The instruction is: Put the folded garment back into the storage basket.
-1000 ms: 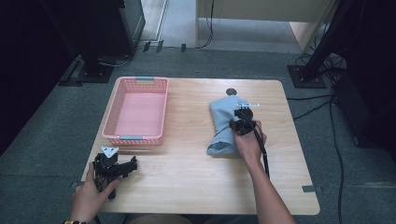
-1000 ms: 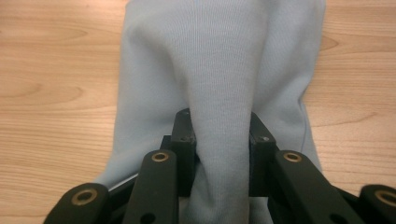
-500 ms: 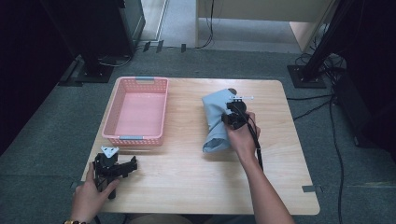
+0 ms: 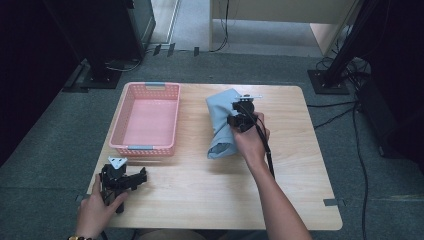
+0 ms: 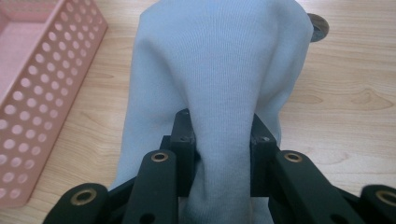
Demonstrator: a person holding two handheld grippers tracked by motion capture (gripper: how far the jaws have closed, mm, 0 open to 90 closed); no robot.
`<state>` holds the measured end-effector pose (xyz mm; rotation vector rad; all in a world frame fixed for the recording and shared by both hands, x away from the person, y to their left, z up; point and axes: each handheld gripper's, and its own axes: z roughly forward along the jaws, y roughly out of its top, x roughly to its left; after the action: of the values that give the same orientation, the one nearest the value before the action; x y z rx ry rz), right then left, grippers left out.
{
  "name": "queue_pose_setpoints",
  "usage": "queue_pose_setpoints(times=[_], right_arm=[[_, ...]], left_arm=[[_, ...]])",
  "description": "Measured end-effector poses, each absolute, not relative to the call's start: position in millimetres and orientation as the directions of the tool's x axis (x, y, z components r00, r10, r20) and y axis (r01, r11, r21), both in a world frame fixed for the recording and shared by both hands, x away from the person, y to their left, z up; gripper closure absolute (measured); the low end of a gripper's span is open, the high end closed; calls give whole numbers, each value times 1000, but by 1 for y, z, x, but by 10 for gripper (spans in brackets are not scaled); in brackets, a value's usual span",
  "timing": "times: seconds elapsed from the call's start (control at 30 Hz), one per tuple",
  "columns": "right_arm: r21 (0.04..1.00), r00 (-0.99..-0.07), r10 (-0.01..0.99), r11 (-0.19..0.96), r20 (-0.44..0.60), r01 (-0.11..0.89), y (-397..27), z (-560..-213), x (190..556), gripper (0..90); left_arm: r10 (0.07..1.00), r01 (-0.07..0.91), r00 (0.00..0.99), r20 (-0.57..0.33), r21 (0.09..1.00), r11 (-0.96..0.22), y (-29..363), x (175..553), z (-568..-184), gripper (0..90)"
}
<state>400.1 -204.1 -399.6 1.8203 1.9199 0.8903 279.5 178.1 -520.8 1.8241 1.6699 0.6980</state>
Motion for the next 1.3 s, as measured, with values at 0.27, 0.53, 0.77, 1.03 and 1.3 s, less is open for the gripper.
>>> queue_pose_setpoints(times=[0.27,0.53,0.77,1.03,1.3], right_arm=[[650,-145,972,-11,185,760,-188,-383,402,718],[655,-178,968,18,178,755,-168,-367,406,718],[656,-192,964,26,182,754,-154,-361,410,717],[643,-218,954,37,206,765,-132,-357,417,717],[637,-231,950,45,212,770,-117,-353,422,716]], left_arm=[[996,702,87,3,709,-63,178,279,-521,0],[996,702,86,3,709,-63,178,279,-521,0],[996,701,85,2,710,-61,178,280,-521,0],[996,701,86,3,710,-62,178,280,-521,0],[996,702,86,2,710,-62,178,280,-521,0]])
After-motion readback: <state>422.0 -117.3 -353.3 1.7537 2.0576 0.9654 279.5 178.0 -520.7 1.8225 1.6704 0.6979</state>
